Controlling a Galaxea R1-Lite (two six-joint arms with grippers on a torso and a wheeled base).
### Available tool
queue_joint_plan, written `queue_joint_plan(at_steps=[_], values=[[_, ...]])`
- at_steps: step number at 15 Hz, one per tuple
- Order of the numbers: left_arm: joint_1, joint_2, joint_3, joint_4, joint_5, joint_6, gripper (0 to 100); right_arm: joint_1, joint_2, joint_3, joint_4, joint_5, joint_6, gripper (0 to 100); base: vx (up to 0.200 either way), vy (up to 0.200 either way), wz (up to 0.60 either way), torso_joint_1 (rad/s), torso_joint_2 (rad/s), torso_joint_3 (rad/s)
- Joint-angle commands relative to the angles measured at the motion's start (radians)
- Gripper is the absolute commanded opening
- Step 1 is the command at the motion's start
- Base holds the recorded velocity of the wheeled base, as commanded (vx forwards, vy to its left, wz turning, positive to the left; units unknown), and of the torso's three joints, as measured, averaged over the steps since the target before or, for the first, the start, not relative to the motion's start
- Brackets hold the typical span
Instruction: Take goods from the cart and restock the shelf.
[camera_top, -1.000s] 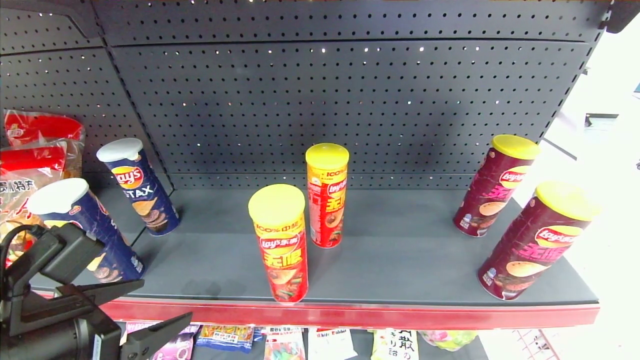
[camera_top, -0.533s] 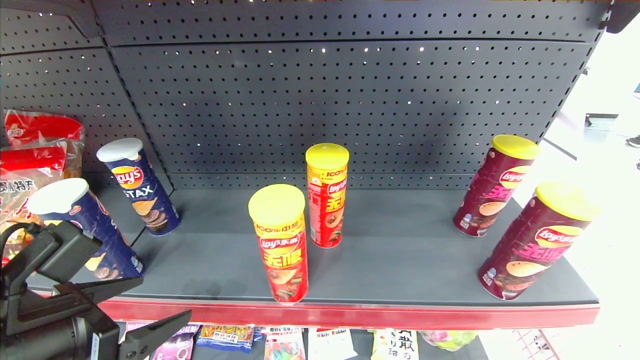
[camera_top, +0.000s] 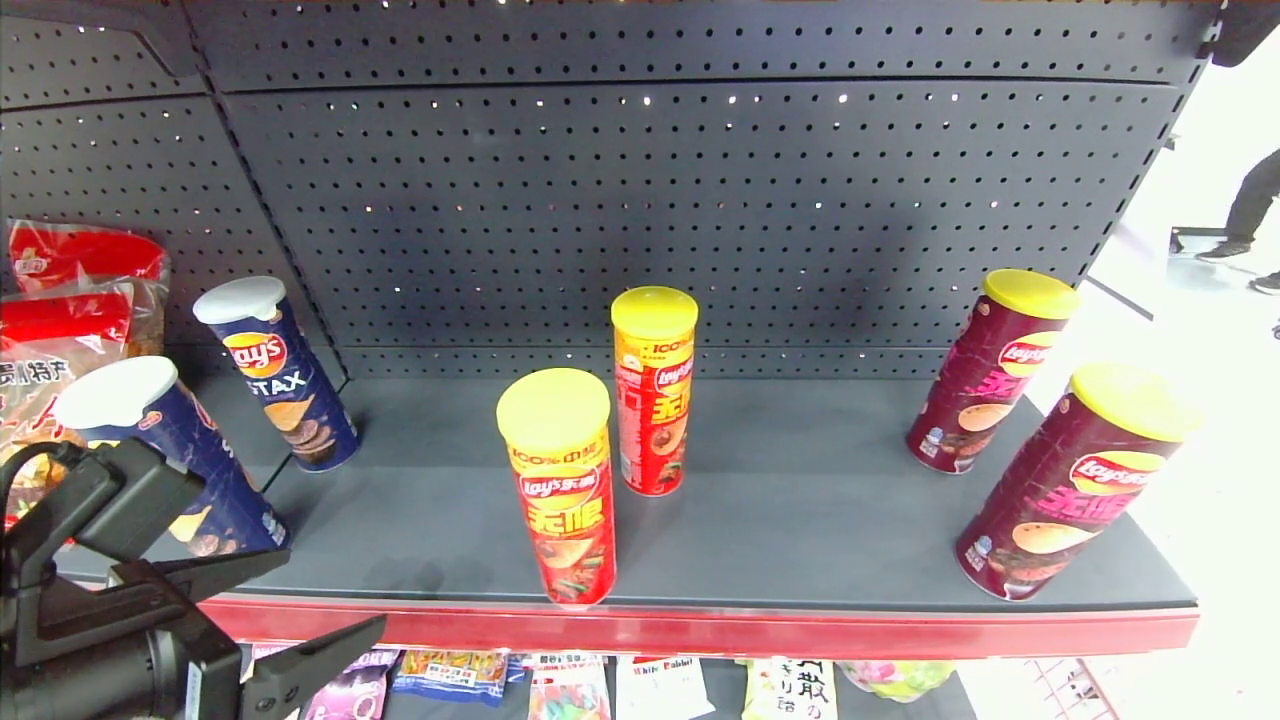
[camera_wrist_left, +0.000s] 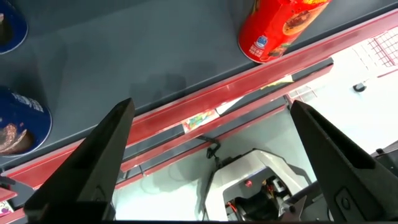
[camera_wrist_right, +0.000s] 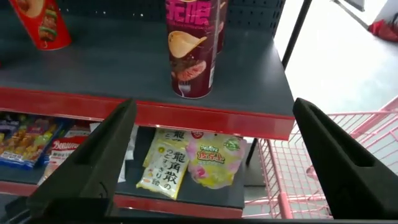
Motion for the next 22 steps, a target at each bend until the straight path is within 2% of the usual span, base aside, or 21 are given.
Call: queue_joint_plan(at_steps=[1, 2, 4, 5, 7, 10, 12, 15, 19, 22], values=[[0.000, 0.006, 0.006, -0.002, 0.000, 0.000, 100, -0.001, 0.001, 0.000, -0.001, -0.003, 0.014, 100, 0.000, 0.000, 0.00, 0.000, 0.00, 0.000], [0.000, 0.006, 0.004, -0.002, 0.000, 0.000, 100, 0.001, 0.001, 0.000, -0.001, -0.017, 0.045, 100, 0.000, 0.000, 0.00, 0.000, 0.00, 0.000], [-0.003, 0.006, 0.004, -0.002, 0.000, 0.002, 100, 0.001, 0.001, 0.005, -0.016, -0.129, 0.034, 100, 0.000, 0.000, 0.00, 0.000, 0.00, 0.000], [-0.003, 0.006, 0.004, -0.002, 0.001, 0.003, 100, 0.001, 0.001, 0.010, -0.028, -0.130, 0.040, 100, 0.000, 0.000, 0.00, 0.000, 0.00, 0.000], [-0.003, 0.007, 0.001, -0.002, 0.004, 0.003, 100, 0.001, 0.001, 0.013, -0.033, -0.095, 0.008, 100, 0.000, 0.000, 0.00, 0.000, 0.00, 0.000], [-0.008, 0.004, 0.003, -0.002, 0.003, 0.005, 100, 0.001, 0.001, 0.013, -0.031, -0.033, 0.077, 100, 0.000, 0.000, 0.00, 0.000, 0.00, 0.000], [-0.006, -0.003, 0.003, -0.002, 0.004, 0.005, 100, 0.001, 0.001, 0.011, -0.061, 0.042, 0.032, 100, 0.000, 0.000, 0.00, 0.000, 0.00, 0.000], [-0.006, -0.014, 0.003, -0.002, 0.004, 0.006, 100, 0.001, 0.001, 0.002, -0.074, 0.097, 0.022, 100, 0.000, 0.000, 0.00, 0.000, 0.00, 0.000], [-0.006, -0.017, 0.001, -0.002, 0.021, 0.006, 100, -0.001, 0.001, 0.026, -0.064, 0.031, 0.054, 100, 0.000, 0.000, 0.00, 0.000, 0.00, 0.000], [-0.006, -0.016, 0.003, -0.002, 0.044, 0.006, 100, -0.001, 0.001, 0.029, -0.073, -0.066, 0.074, 100, 0.000, 0.000, 0.00, 0.000, 0.00, 0.000]])
